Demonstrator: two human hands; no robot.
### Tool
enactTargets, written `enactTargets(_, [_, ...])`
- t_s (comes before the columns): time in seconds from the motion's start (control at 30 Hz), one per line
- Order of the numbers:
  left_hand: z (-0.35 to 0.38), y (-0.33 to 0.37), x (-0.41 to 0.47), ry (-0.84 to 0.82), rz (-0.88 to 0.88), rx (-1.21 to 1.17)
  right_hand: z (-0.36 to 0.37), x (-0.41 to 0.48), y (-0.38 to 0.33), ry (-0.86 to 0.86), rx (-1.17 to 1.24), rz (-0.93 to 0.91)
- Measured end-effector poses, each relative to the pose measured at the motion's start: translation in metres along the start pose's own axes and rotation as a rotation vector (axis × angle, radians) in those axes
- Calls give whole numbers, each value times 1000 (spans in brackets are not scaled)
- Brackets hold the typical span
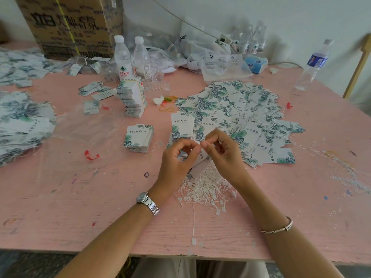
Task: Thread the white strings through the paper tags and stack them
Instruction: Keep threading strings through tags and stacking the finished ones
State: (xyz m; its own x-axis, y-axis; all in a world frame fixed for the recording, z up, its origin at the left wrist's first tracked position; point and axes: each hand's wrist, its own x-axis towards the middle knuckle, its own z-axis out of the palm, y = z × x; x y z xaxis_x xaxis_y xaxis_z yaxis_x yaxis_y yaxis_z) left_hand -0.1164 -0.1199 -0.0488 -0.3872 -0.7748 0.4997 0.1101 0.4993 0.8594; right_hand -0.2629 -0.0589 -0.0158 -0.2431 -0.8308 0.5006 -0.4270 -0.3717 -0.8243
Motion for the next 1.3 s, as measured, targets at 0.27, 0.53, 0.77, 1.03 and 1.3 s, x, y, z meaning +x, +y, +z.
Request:
enactTargets(0.27, [0, 5, 0, -77, -22, -10, 2, 0, 0, -50, 92, 49])
enactTargets(0.53, [-2, 2, -1, -87, -31, 26, -1, 0, 1, -93, 125, 89])
enactTargets(0.77, [-2, 1, -1, -57, -23, 41, 1, -1, 2, -97, 150, 101])
enactTargets(1.03, [-2, -3, 0, -54, -29, 66, 2, 0, -1, -105, 135, 117])
enactTargets(1.3, [-2, -2, 0, -62, -42, 75, 1, 0, 2, -113, 134, 108])
